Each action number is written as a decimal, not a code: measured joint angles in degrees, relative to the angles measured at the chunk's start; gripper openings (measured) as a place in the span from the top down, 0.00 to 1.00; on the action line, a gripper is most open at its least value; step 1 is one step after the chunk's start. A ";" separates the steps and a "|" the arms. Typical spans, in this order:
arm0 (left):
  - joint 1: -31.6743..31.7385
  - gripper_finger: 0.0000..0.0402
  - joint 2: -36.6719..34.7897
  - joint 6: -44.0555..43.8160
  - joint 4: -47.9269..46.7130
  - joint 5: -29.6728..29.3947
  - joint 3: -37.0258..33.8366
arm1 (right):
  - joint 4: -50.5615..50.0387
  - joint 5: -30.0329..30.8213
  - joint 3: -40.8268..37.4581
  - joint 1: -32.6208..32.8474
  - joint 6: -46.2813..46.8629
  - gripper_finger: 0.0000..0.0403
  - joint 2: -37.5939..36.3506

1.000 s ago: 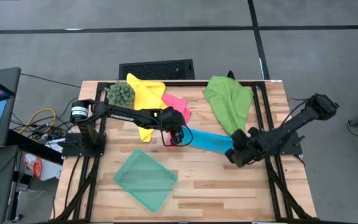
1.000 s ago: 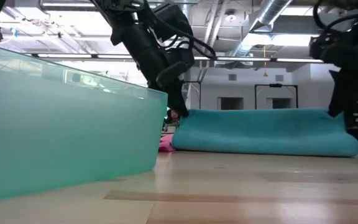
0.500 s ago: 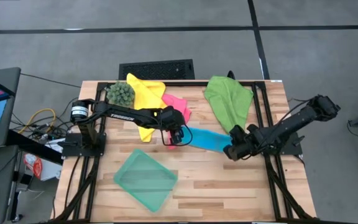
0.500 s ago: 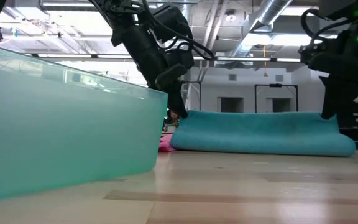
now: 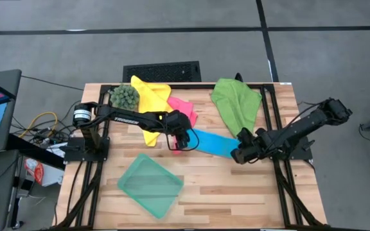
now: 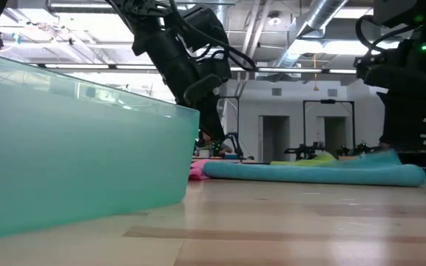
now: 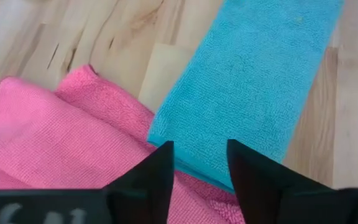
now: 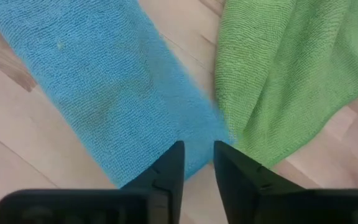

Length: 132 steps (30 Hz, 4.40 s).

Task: Fold microfiber towels
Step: Fold the blue microfiber towel

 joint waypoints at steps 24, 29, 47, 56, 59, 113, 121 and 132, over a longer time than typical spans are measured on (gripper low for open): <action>-2.14 0.67 0.03 -12.94 19.30 13.97 0.00 | -2.21 3.38 -2.48 12.62 39.40 0.53 -3.57; -2.10 0.67 0.30 -13.01 19.91 13.81 0.00 | 0.06 3.13 -3.87 13.62 45.43 0.47 -2.52; -2.05 0.67 9.48 -18.06 29.87 12.73 0.11 | 8.25 2.90 -9.31 10.05 49.33 0.39 -1.76; -2.95 0.67 14.52 -16.64 28.09 10.45 1.79 | 13.87 2.27 -12.19 8.70 48.02 0.39 -1.77; -2.89 0.67 15.25 -16.61 27.09 10.34 2.64 | 13.88 1.92 -12.35 8.12 47.93 0.39 -1.77; -6.80 0.67 12.84 -11.88 11.98 13.74 13.70 | 16.35 -3.27 -7.46 23.72 54.11 0.96 -1.28; -6.62 0.67 12.86 -9.95 5.30 15.10 13.70 | 15.41 -0.70 -0.20 16.80 41.11 0.97 -1.23; -5.43 0.67 8.37 -10.13 -5.93 13.12 13.70 | 24.49 -3.89 7.92 2.56 16.05 0.96 7.66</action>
